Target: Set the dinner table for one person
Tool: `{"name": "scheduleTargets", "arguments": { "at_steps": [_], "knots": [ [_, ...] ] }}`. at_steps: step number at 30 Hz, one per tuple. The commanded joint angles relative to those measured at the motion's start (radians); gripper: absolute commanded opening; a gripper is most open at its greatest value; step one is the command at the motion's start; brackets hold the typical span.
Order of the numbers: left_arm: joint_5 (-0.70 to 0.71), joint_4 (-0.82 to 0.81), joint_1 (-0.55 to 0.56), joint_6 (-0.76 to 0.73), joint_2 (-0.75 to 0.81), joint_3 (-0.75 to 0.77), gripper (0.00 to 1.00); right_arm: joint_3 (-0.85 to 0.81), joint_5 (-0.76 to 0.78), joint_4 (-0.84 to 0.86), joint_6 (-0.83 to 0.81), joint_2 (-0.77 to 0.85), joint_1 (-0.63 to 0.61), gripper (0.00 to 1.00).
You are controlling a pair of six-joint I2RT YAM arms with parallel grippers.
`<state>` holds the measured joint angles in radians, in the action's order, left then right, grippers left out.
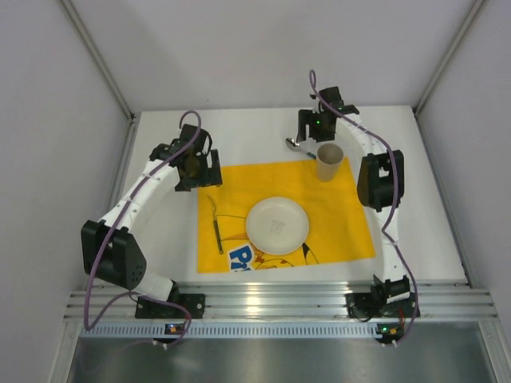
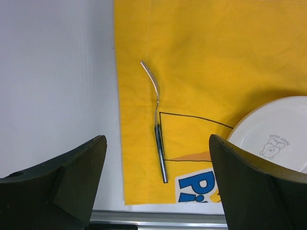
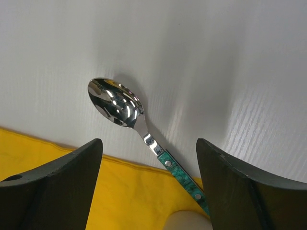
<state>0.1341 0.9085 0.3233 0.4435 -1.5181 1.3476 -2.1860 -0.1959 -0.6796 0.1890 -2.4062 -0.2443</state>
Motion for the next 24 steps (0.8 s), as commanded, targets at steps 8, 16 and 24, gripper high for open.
{"name": "scheduleTargets", "arguments": {
  "at_steps": [8,16,24],
  "knots": [
    [0.039,0.035,-0.02,0.02,0.059,-0.062,0.93,0.133,0.081,-0.028,-0.126,0.047,-0.029,0.78],
    [0.015,0.043,-0.026,-0.012,0.058,-0.073,0.93,0.121,0.182,-0.046,-0.138,-0.027,-0.085,0.56],
    [0.012,0.044,-0.067,-0.057,0.056,-0.07,0.93,0.083,0.282,-0.066,-0.145,-0.08,-0.101,0.08]
  ]
}}
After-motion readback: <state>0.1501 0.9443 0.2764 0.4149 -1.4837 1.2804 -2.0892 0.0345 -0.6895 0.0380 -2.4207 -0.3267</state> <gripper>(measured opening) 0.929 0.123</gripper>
